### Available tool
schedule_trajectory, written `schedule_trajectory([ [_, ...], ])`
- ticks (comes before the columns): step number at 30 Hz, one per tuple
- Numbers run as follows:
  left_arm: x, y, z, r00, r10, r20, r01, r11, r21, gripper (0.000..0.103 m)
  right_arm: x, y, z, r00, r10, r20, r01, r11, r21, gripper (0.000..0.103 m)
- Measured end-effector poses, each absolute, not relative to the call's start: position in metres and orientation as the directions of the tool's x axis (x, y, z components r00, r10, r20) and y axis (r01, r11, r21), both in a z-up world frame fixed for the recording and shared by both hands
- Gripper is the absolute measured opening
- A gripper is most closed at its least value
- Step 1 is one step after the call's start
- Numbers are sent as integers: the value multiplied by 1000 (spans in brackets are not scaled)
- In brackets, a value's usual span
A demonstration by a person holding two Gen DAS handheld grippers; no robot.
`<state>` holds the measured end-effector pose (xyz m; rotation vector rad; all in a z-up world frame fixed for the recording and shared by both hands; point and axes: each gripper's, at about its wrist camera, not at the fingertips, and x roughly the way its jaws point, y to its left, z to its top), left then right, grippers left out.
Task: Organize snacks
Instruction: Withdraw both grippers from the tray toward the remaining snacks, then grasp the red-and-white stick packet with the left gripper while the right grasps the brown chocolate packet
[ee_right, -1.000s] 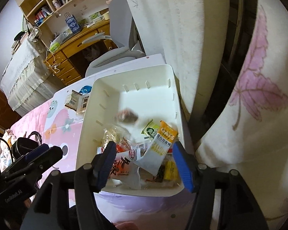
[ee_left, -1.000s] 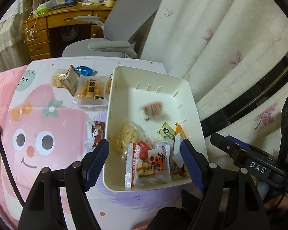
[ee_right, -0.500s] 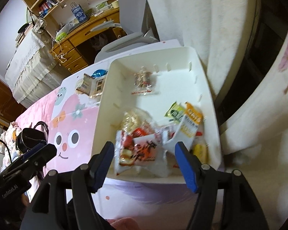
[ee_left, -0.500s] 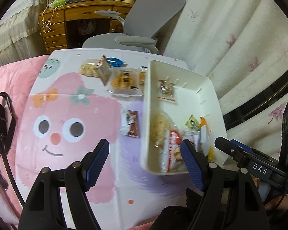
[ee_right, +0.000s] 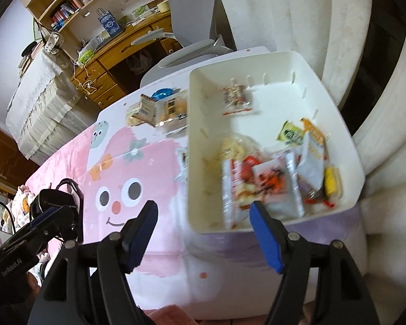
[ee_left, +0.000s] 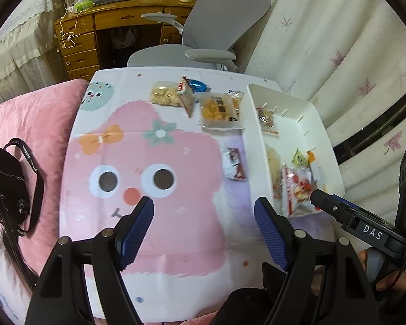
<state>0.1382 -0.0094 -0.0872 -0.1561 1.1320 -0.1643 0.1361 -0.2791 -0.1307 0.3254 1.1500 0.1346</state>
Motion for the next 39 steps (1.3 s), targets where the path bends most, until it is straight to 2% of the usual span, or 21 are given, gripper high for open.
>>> schedule_trajectory([
  [7,139,33,-89,393,-232,-890,107,973,-206,76,121,-244,-143,387,278,-879,164,918,362,71],
  [19,165,80,-90,377,-260,-889,152,964,-218,78,106,-234,-180,308,361,-880,506,721,472,71],
  [28,210,88,-95,392,-261,-882,128,965,-228,80,124,-227,-188,359,391,-847,633,565,529,71],
  [33,240,90,-103,392,-269,-880,102,963,-249,80,144,-222,-193,406,351,-844,687,492,535,78],
  [39,282,82,-116,372,-258,-892,123,966,-228,80,174,-220,-218,423,333,-843,761,374,530,79],
])
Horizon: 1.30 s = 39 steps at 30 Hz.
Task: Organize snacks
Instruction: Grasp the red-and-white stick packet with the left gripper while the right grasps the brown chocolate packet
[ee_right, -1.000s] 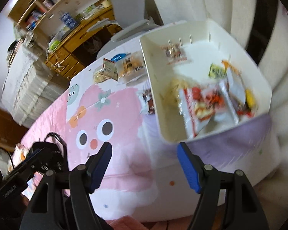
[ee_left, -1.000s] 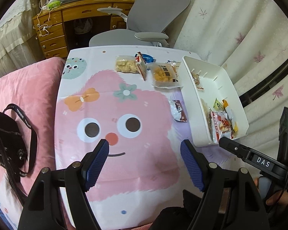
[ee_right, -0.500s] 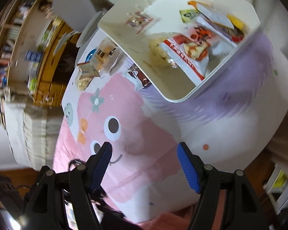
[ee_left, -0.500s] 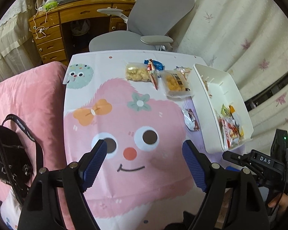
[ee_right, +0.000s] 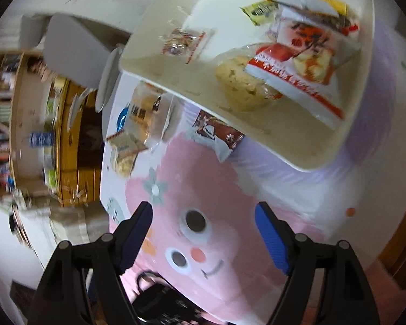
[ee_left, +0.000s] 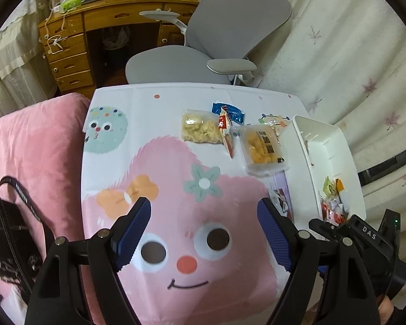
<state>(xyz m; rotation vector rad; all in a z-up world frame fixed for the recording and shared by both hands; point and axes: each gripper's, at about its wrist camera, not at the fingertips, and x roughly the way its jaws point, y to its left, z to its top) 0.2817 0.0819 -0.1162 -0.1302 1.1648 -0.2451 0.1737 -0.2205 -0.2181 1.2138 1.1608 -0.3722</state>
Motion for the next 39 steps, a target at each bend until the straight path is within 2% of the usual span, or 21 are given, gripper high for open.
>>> schedule_trajectory([
  [11,357,46,-142,369,-284,-885,198,954,-224,80,216,-220,-250,411,198,-890,863,231,450,79],
  [18,387,23,-167,364,-333,-870,234,937,-260,80,246,-220,-260,332,101,-938,903,253,347,79],
  [27,412,10,-207,327,-390,-861,218,918,-333,80,274,-217,-274,201,62,-978,927,310,210,79],
  [33,424,5,-233,305,-397,-866,190,916,-353,76,287,-216,-284,140,50,-989,928,342,148,78],
  [39,432,3,-254,294,-404,-866,157,914,-373,64,300,-213,-292,96,36,-995,928,358,102,78],
])
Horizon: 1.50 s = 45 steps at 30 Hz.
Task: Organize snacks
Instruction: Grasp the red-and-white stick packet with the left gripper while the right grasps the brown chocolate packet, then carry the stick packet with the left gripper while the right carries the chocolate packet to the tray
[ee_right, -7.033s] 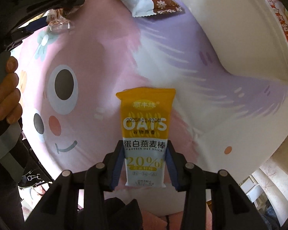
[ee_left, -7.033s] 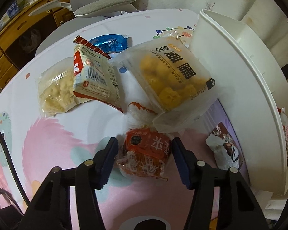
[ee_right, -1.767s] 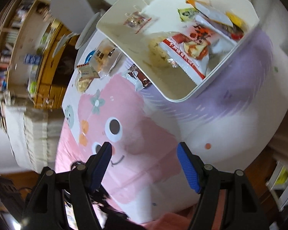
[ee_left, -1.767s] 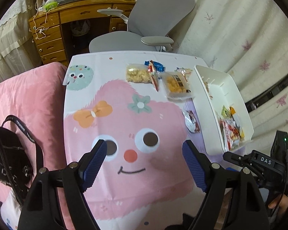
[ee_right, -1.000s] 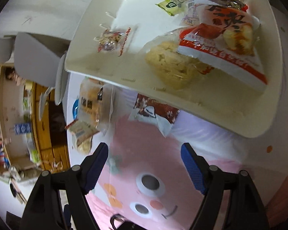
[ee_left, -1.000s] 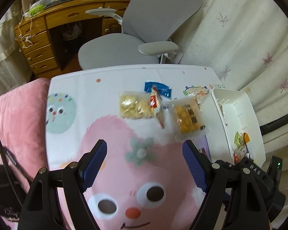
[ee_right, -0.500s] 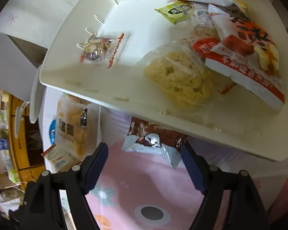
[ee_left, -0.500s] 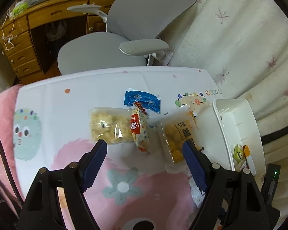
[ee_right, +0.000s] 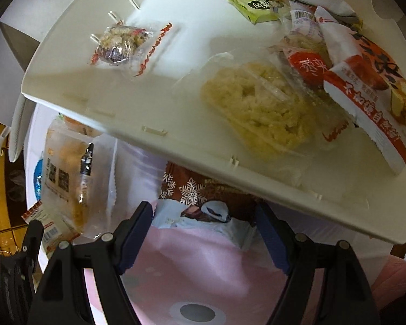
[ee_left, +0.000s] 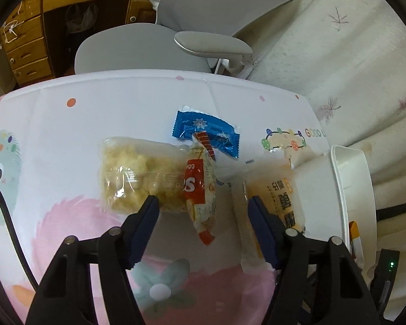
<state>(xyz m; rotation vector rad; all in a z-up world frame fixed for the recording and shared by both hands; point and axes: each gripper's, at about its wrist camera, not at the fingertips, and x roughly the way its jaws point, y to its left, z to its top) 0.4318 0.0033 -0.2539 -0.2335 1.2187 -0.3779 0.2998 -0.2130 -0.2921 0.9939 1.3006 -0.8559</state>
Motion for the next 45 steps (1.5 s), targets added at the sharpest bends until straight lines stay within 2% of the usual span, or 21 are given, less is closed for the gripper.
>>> schedule_trajectory([
  [5,436,-2,-259,280,-405,-871,170,913,-370,54,313,-211,-301,47,29,-998,925,375,55,78],
  [9,438,-4,-267,259,-400,-879,156,915,-371,32,320,-208,-305,26,12,-1000,922,386,29,77],
  [11,438,-4,-268,264,-406,-875,151,913,-378,28,322,-208,-307,10,10,-1000,914,406,14,77],
  [13,438,-4,-268,266,-410,-873,151,912,-382,15,328,-201,-312,-7,1,-1000,902,432,-6,76],
  [16,437,-6,-266,271,-420,-866,166,907,-388,11,332,-196,-313,-15,-12,-1000,889,457,-19,72],
  [21,433,-5,-257,287,-406,-868,180,912,-367,9,338,-192,-313,-9,-22,-1000,873,487,-18,63],
  [25,429,1,-247,304,-399,-865,177,916,-360,9,334,-182,-308,16,-20,-1000,863,505,4,62],
  [33,413,17,-217,349,-369,-862,174,929,-327,9,313,-182,-304,79,-34,-996,825,564,47,51],
  [45,360,54,-174,387,-311,-868,142,950,-278,9,254,-152,-282,180,-47,-983,670,737,87,45],
])
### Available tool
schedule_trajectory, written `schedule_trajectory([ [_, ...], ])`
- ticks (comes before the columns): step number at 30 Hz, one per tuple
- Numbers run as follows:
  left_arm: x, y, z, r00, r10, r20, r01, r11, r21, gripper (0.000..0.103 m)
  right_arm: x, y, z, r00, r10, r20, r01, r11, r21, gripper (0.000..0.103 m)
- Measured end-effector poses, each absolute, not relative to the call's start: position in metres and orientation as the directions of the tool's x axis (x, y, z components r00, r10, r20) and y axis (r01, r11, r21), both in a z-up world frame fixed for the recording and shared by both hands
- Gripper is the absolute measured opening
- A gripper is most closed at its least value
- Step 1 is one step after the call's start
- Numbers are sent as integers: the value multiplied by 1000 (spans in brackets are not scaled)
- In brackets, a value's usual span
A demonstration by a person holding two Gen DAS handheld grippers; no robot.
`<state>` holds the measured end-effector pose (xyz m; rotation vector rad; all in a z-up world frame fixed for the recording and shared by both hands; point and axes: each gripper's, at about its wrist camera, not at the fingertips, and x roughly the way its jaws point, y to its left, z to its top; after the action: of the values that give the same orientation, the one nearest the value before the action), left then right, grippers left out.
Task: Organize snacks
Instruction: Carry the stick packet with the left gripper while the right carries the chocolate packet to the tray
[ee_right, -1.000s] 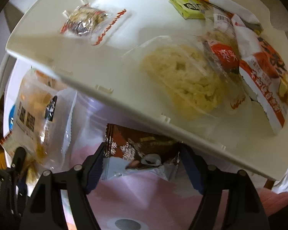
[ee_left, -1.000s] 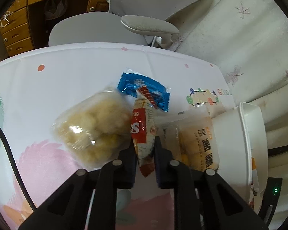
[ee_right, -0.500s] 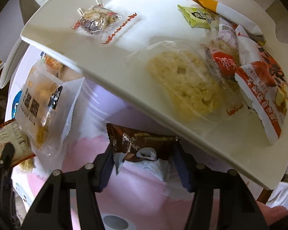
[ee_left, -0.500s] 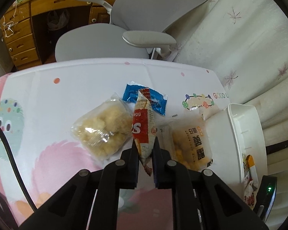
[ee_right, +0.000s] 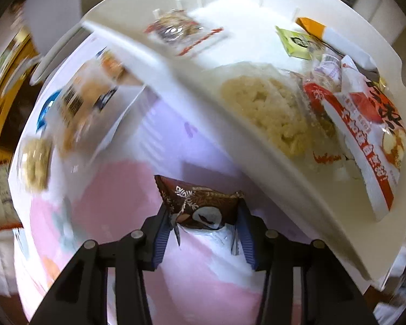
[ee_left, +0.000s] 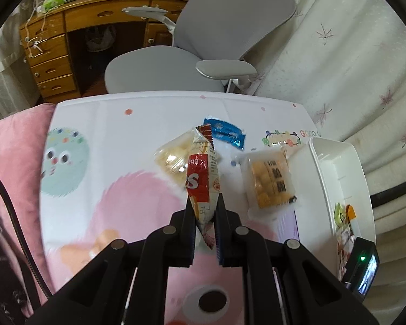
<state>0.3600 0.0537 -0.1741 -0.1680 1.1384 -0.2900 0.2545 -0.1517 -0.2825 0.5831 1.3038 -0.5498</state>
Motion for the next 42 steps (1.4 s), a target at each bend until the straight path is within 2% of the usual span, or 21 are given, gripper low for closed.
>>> schedule_trajectory([
  [13,261,78,-138,408,-309,-859,148,951,-272,9,169,-136,-265,245,86,-966,502,841,202,42],
  [22,191,75,-128,358,-377,-855,174,926,-335,9,136,-145,-215,361,205,-910,341,879,333,42],
  [27,167,62,-115,351,-425,-834,212,904,-371,9,121,-161,-179,457,201,-866,244,909,339,42],
  [32,153,38,-97,372,-440,-817,285,892,-351,9,109,-175,-157,527,190,-829,171,931,322,42],
  [42,145,-23,-71,425,-468,-774,316,879,-358,9,102,-233,-118,614,180,-769,64,959,276,43],
])
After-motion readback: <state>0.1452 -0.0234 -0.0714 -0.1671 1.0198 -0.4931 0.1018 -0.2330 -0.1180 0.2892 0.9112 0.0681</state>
